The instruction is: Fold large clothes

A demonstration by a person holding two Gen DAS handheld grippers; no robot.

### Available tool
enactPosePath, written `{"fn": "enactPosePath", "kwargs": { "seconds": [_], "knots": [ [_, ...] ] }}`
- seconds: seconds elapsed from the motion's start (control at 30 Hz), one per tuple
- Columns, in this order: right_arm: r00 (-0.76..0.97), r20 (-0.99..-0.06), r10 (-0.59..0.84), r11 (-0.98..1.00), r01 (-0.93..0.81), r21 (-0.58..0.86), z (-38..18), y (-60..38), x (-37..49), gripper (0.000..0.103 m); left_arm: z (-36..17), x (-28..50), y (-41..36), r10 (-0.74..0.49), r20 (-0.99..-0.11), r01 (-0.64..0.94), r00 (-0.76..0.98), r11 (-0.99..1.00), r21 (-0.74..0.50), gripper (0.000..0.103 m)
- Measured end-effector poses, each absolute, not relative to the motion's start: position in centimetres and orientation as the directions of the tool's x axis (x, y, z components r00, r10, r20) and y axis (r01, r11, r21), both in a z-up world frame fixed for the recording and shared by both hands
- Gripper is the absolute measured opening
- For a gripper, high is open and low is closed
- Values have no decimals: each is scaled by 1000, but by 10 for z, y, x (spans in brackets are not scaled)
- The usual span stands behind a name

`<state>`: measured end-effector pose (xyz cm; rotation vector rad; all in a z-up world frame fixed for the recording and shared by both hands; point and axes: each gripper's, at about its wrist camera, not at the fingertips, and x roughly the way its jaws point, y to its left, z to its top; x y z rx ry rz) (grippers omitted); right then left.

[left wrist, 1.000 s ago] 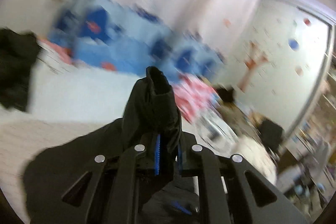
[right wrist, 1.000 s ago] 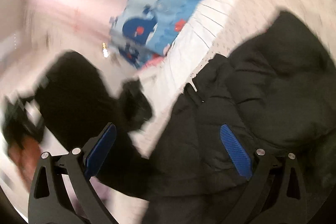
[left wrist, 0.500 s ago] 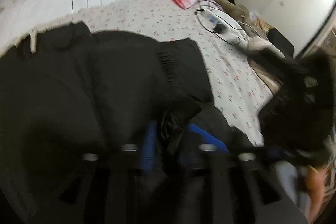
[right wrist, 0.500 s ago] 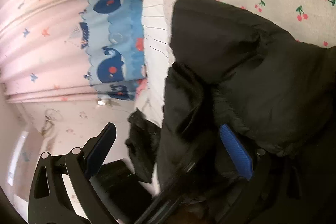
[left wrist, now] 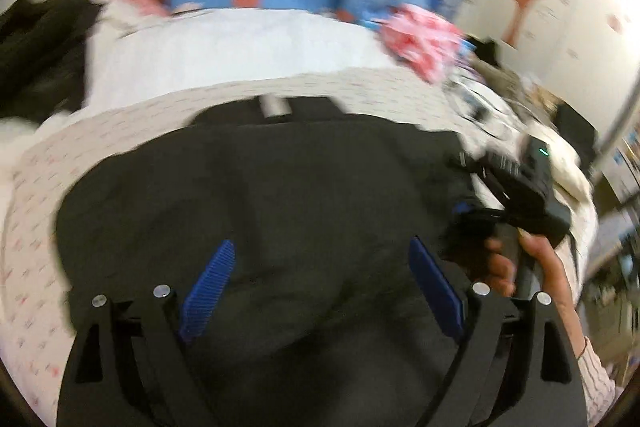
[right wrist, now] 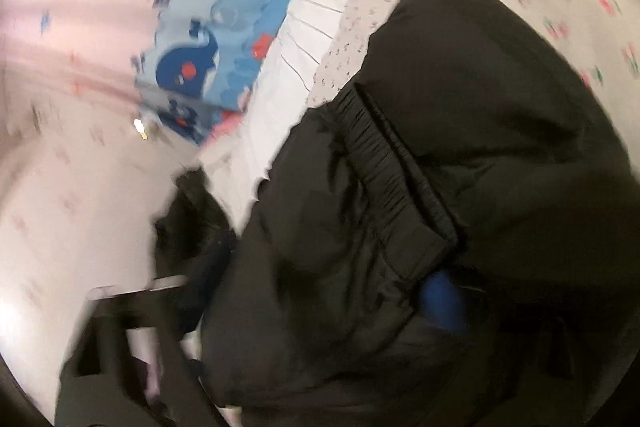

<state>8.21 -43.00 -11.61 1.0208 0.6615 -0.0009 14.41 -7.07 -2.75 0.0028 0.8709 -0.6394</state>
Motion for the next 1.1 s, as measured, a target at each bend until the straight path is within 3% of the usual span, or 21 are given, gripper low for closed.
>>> {"fn": "enactPosePath", "kwargs": {
  "seconds": [0.07, 0.2, 0.3, 0.43, 0.57, 0.67, 0.73, 0.8, 0.9, 1.0, 1.1],
  "knots": [
    [832, -499, 242, 617, 265, 741, -94, -423, 75, 10, -27, 151, -51, -478, -714, 457, 512, 855, -246, 85],
    [941, -328, 83, 812, 127, 569, -1, -393, 37, 8, -6, 154, -23, -439, -657, 385, 613, 892, -237, 85],
    [959, -281, -26, 841, 173, 513, 18, -402, 14, 7, 2, 160, -25, -429, -625, 367, 652, 900, -235, 95],
    [900, -427, -87, 732, 348, 585, -29, -448, 17, 7, -29, 182, -62, -378, -681, 360, 627, 916, -177, 96],
    [765, -644, 10, 661, 478, 578, -97, -467, 38, 8, -101, 214, -81, -256, -808, 295, 531, 950, -108, 97],
    [746, -666, -1, 598, 534, 597, -108, -473, 29, 20, -106, 215, -76, -253, -819, 268, 515, 955, -127, 97],
    [764, -631, -133, 582, 576, 574, -87, -479, 7, 28, -88, 206, -70, -272, -801, 260, 533, 954, -151, 97],
    [811, -502, -300, 605, 569, 557, -52, -470, -17, 47, -63, 194, -65, -269, -750, 277, 605, 953, -118, 97],
    [887, -347, -305, 803, 436, 407, -14, -424, -9, 69, -43, 189, -62, -229, -703, 275, 674, 960, -49, 97],
    [889, -418, -186, 959, 257, 120, -16, -371, 48, 73, -46, 199, -59, -182, -697, 255, 694, 967, 2, 97],
    [768, -610, -195, 963, 267, 28, -63, -368, 98, 73, -69, 210, -61, -130, -713, 240, 689, 969, 55, 97]
  ]
}}
